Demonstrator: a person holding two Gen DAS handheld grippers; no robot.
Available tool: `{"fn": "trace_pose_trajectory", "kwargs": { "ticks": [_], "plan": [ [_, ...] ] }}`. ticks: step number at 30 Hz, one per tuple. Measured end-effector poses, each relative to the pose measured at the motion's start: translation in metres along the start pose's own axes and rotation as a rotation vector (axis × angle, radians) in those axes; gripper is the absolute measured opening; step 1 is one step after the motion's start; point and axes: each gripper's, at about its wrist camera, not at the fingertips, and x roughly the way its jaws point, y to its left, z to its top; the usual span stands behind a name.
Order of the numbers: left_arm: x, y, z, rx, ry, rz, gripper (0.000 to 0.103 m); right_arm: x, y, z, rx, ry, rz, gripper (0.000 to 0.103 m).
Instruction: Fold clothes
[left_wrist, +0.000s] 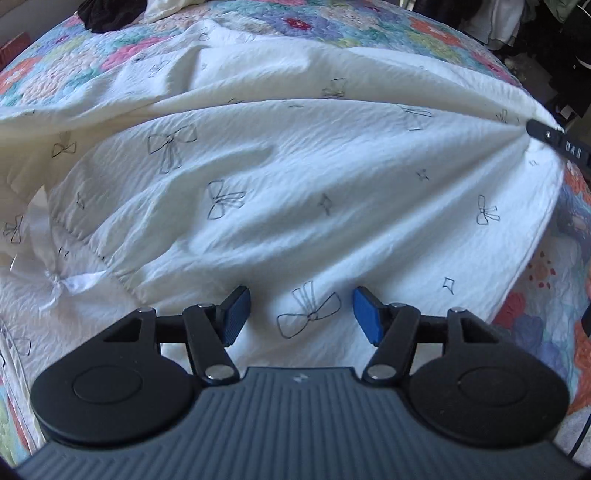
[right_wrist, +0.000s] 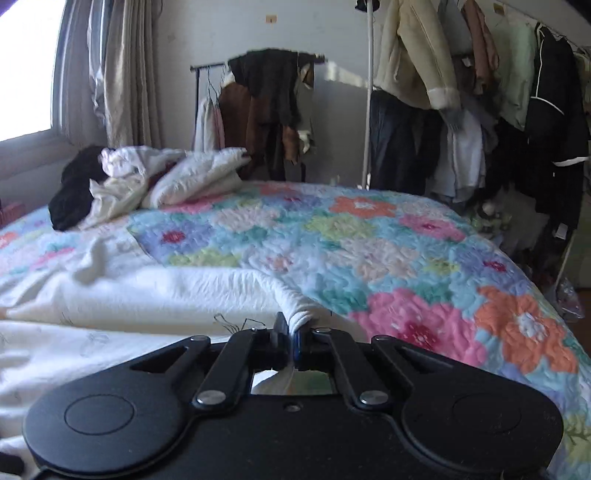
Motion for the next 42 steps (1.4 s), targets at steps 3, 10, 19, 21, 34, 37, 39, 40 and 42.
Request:
{"fn": "trace_pose_trajectory", "kwargs": {
  "ticks": [3, 10, 19, 21, 34, 37, 39, 40, 42],
  "plan": [
    [0.003, 0.000, -0.004, 0.033, 0.014, 0.013, 0.061, 0.024, -0.023, -0.012, 0.098, 0.149, -0.071, 0.012],
    [-0.030, 0.016, 0.002, 0.069, -0.028, 0.042, 0.061, -0.005, -0.037, -0.012, 0.224, 0.102, -0.123, 0.032],
    [-0.123, 0.140, 0.012, -0.128, -0.193, 0.108, 0.061, -0.079, 0.032, 0.014, 0.328, 0.135, 0.322, 0.048],
    [-0.136, 0.173, 0.014, -0.194, -0.208, 0.168, 0.061, -0.093, 0.068, 0.022, 0.303, 0.210, 0.472, 0.049],
    [-0.102, 0.321, 0.022, -0.500, -0.146, 0.210, 0.061, -0.114, 0.264, 0.038, 0.146, 0.410, 0.800, 0.059],
    [-0.091, 0.330, 0.012, -0.513, -0.189, 0.161, 0.061, -0.096, 0.297, 0.029, 0.076, 0.396, 0.789, 0.058],
    [-0.075, 0.334, 0.012, -0.518, -0.173, 0.158, 0.061, -0.085, 0.318, 0.025, 0.033, 0.388, 0.785, 0.058],
    [-0.067, 0.336, 0.012, -0.522, -0.164, 0.158, 0.061, -0.080, 0.328, 0.023, 0.012, 0.384, 0.783, 0.059],
    [-0.052, 0.342, 0.014, -0.563, -0.145, 0.112, 0.070, -0.073, 0.345, 0.020, -0.044, 0.371, 0.775, 0.058]
  ]
}}
